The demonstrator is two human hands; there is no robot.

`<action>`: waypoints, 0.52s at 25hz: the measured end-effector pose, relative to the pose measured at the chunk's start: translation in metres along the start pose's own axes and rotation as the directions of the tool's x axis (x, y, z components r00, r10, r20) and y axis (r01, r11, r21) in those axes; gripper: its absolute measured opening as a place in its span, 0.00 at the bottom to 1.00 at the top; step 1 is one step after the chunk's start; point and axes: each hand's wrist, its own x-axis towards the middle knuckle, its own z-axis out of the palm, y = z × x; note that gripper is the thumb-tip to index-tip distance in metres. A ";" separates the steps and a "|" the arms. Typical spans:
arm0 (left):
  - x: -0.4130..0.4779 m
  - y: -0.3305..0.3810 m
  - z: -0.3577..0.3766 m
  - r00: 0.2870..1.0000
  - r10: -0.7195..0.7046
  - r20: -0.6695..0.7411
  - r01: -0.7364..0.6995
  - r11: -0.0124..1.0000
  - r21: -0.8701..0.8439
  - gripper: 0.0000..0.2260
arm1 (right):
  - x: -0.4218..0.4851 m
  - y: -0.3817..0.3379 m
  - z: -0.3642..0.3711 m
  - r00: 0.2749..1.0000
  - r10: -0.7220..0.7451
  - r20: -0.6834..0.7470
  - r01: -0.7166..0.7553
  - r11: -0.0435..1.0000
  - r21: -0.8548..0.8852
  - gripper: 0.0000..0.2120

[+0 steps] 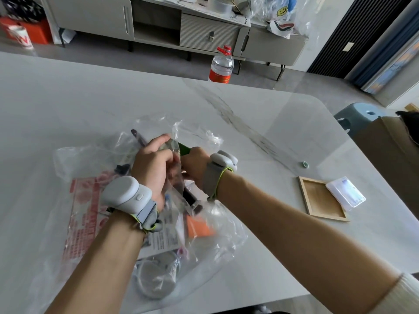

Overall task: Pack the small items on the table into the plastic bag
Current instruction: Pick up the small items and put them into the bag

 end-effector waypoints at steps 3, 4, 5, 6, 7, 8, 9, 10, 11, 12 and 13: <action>0.001 0.000 0.000 1.000 0.006 0.005 -0.006 1.000 -0.013 0.27 | -0.002 -0.001 -0.003 0.999 -0.026 -0.028 0.025 0.999 -0.047 0.11; 0.001 0.000 0.000 1.000 0.008 0.006 -0.008 1.000 -0.011 0.27 | -0.002 0.000 -0.006 0.998 -0.056 -0.026 0.053 0.992 -0.113 0.14; 0.001 0.000 0.000 1.000 0.008 0.005 -0.008 1.000 -0.008 0.27 | -0.004 0.000 -0.010 0.997 -0.081 0.006 0.081 0.981 -0.178 0.15; 0.002 0.000 0.000 1.000 0.006 0.002 -0.006 1.000 -0.006 0.27 | -0.006 0.000 -0.015 0.995 -0.087 0.049 0.097 0.966 -0.241 0.16; 0.002 0.000 -0.001 1.000 0.002 -0.001 -0.002 1.000 -0.007 0.27 | -0.010 0.001 -0.019 0.990 -0.085 0.110 0.115 0.946 -0.303 0.17; 0.002 0.000 -0.001 1.000 -0.002 -0.002 0.002 1.000 -0.008 0.27 | -0.015 0.001 -0.023 0.983 -0.076 0.170 0.134 0.924 -0.358 0.16; 0.002 0.001 0.000 1.000 -0.003 0.002 0.003 1.000 -0.012 0.27 | -0.021 0.000 -0.026 0.968 -0.087 0.234 0.181 0.890 -0.419 0.16; 0.001 0.001 0.000 1.000 -0.005 0.006 0.005 1.000 -0.019 0.27 | -0.026 0.000 -0.028 0.946 -0.119 0.301 0.259 0.836 -0.483 0.14; 0.000 0.001 0.001 1.000 -0.005 0.008 0.006 1.000 -0.028 0.27 | -0.031 0.000 -0.030 0.918 -0.157 0.363 0.346 0.764 -0.544 0.12; -0.001 0.002 0.002 1.000 -0.005 0.011 0.006 1.000 -0.030 0.27 | -0.035 0.002 -0.032 0.887 -0.209 0.412 0.430 0.703 -0.567 0.11; -0.002 0.003 0.002 1.000 -0.003 0.014 0.003 1.000 -0.029 0.27 | -0.040 0.003 -0.035 0.851 -0.257 0.459 0.503 0.654 -0.566 0.12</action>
